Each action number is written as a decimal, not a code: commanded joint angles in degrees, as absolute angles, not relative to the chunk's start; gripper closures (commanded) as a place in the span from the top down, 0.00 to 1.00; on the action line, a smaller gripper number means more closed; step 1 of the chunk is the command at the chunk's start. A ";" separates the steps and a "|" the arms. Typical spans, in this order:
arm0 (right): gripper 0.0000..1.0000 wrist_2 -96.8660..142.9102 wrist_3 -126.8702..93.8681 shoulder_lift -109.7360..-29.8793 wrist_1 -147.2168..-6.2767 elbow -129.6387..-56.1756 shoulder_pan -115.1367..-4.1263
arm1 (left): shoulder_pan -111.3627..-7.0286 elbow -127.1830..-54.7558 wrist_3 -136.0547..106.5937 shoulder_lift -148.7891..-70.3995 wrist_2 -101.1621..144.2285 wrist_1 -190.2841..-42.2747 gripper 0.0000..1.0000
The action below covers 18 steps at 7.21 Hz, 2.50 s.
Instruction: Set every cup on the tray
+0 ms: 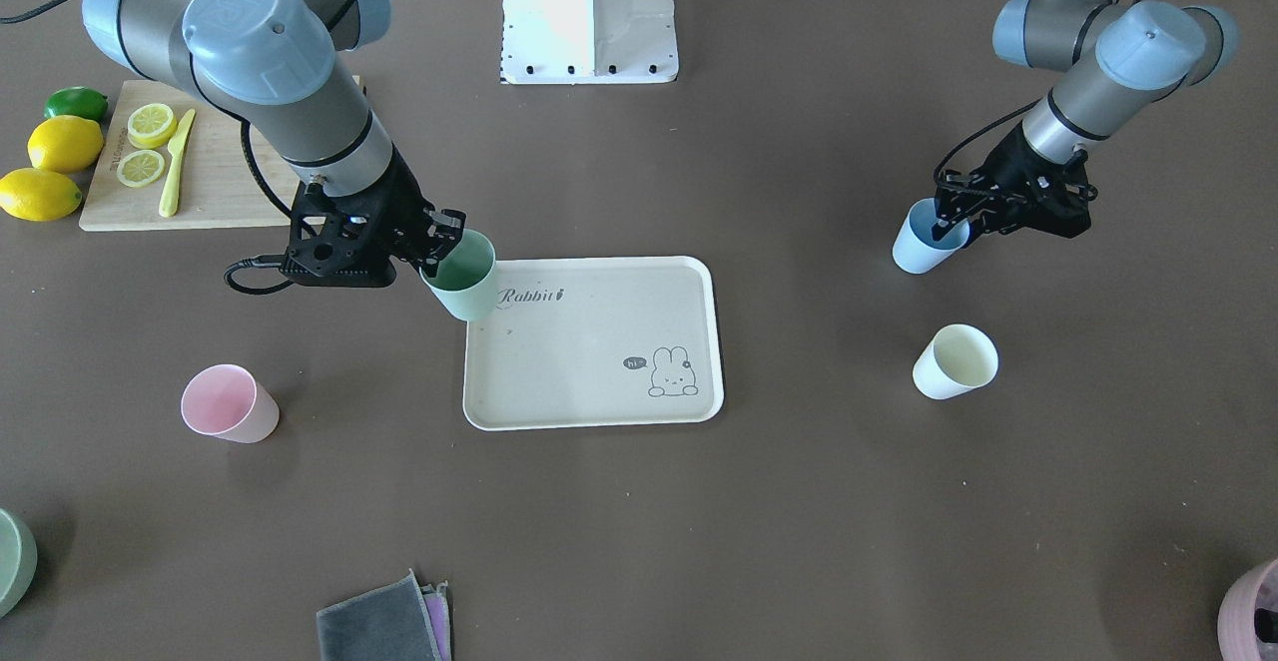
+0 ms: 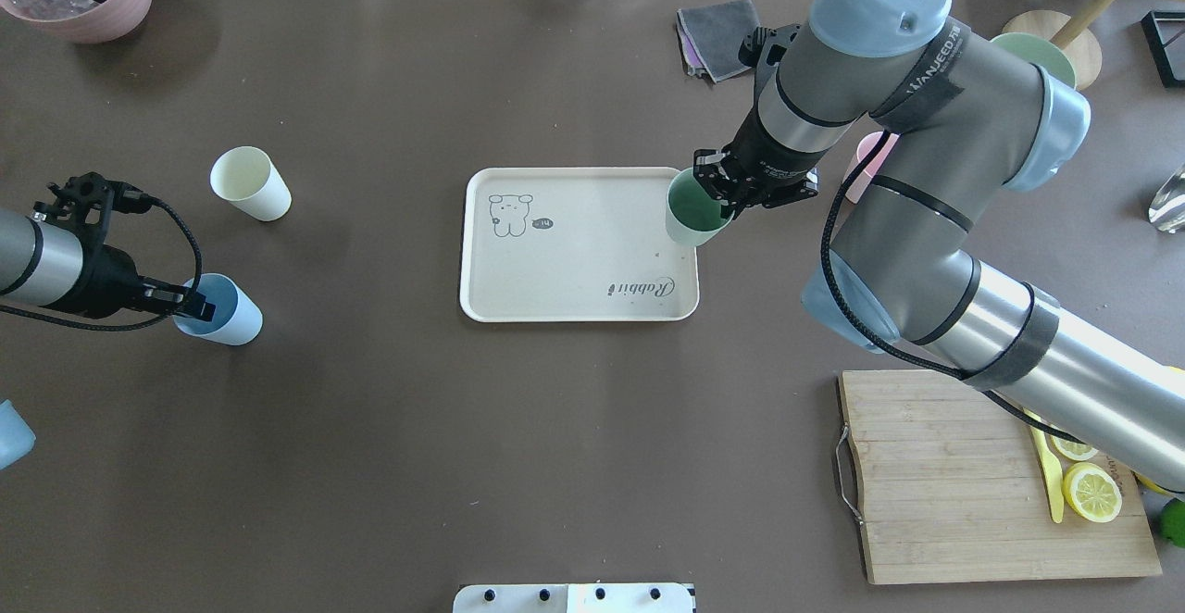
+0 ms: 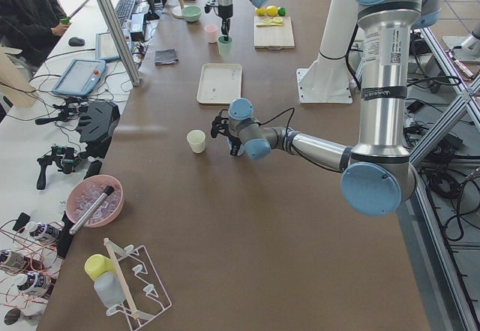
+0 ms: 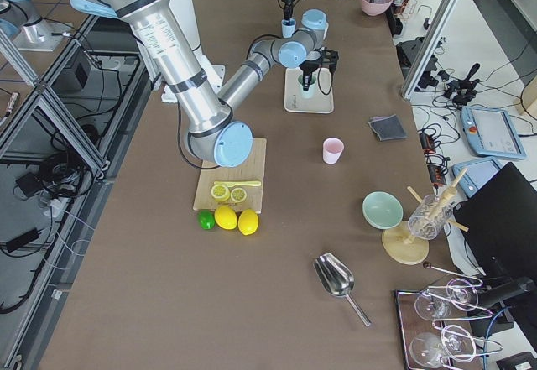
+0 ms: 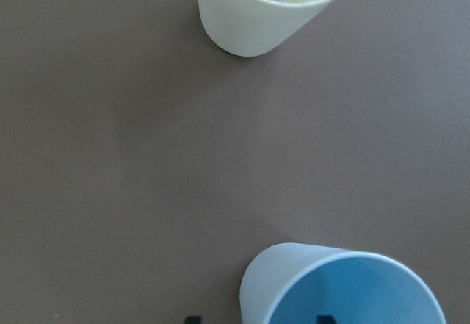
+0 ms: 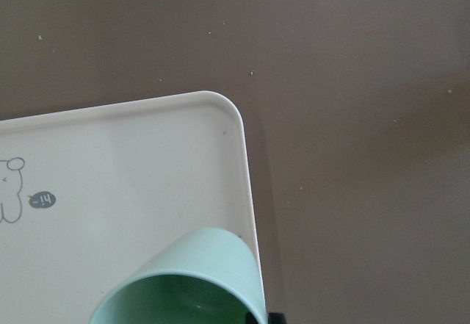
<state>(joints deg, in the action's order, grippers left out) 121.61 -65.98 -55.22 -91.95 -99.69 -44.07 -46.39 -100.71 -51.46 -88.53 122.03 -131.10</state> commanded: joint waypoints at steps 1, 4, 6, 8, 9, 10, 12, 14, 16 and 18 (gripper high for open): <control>0.00 121.55 -65.92 -53.79 -91.93 -97.39 -43.34 | -47.19 -101.69 -55.79 -89.20 122.69 -130.52 0.00; 0.00 120.59 -66.27 -52.56 -86.09 -92.93 -41.23 | -51.85 -104.23 -56.69 -99.80 126.12 -113.62 0.00; 0.00 120.06 -67.59 -52.56 -84.55 -91.76 -39.12 | -51.77 -104.24 -58.78 -108.41 125.86 -104.81 0.00; 0.17 119.97 -67.59 -52.56 -84.64 -91.67 -38.23 | -51.33 -103.80 -63.09 -113.98 125.68 -101.08 0.00; 0.64 119.97 -67.59 -52.56 -84.55 -91.32 -38.23 | -50.98 -103.54 -64.15 -114.78 125.68 -101.07 0.00; 0.99 119.97 -68.02 -52.47 -84.55 -91.32 -38.23 | -50.63 -102.67 -65.47 -116.18 125.51 -101.07 0.00; 1.00 120.75 -69.61 -51.60 -84.81 -92.10 -40.85 | -47.05 -102.05 -69.33 -119.07 121.50 -101.07 0.00; 1.00 125.57 -68.65 -51.85 -85.43 -92.90 -46.99 | -42.57 -99.24 -73.54 -123.03 117.37 -101.07 0.00; 1.00 127.17 -61.93 -54.74 -85.52 -93.08 -53.23 | -36.41 -96.26 -76.01 -125.41 110.32 -101.42 0.00; 1.00 127.88 -54.70 -59.05 -86.04 -92.99 -57.99 | -34.64 -94.04 -76.29 -126.30 108.55 -101.78 0.00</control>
<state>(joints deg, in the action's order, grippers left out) 127.48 -59.05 -56.63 -85.66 -93.01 -54.98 -36.06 -95.10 -75.99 -125.77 109.81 -101.63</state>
